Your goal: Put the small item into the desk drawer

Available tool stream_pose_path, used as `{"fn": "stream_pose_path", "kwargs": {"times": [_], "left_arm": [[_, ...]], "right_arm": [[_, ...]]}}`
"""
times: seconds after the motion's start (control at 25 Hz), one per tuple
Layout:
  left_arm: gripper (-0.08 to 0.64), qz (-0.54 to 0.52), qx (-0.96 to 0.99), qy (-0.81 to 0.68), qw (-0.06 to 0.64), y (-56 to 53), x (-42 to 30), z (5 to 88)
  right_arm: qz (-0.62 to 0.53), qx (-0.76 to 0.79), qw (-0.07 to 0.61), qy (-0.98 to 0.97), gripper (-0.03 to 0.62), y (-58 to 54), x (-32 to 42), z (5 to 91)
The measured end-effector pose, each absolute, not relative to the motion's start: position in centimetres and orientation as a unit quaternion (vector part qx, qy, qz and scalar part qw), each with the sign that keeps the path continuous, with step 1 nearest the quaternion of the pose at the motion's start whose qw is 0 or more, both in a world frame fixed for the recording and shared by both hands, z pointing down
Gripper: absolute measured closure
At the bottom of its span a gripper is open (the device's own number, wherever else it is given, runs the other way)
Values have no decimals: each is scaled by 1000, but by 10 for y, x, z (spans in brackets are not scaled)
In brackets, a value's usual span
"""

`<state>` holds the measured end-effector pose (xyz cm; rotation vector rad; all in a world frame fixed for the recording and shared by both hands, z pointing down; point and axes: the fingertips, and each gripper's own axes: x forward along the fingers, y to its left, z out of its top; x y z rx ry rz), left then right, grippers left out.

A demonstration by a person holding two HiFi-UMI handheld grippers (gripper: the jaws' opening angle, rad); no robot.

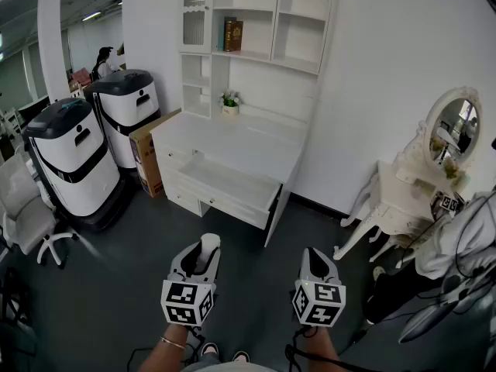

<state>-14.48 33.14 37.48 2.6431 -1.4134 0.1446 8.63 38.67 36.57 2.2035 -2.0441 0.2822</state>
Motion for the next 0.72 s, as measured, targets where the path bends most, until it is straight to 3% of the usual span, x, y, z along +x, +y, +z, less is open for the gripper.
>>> {"fn": "stream_pose_path", "kwargs": {"times": [0.72], "left_arm": [[405,41,861,-497,97,341,-143,393]], "right_arm": [[125,724,53,-677,592,398,114,391]]}}
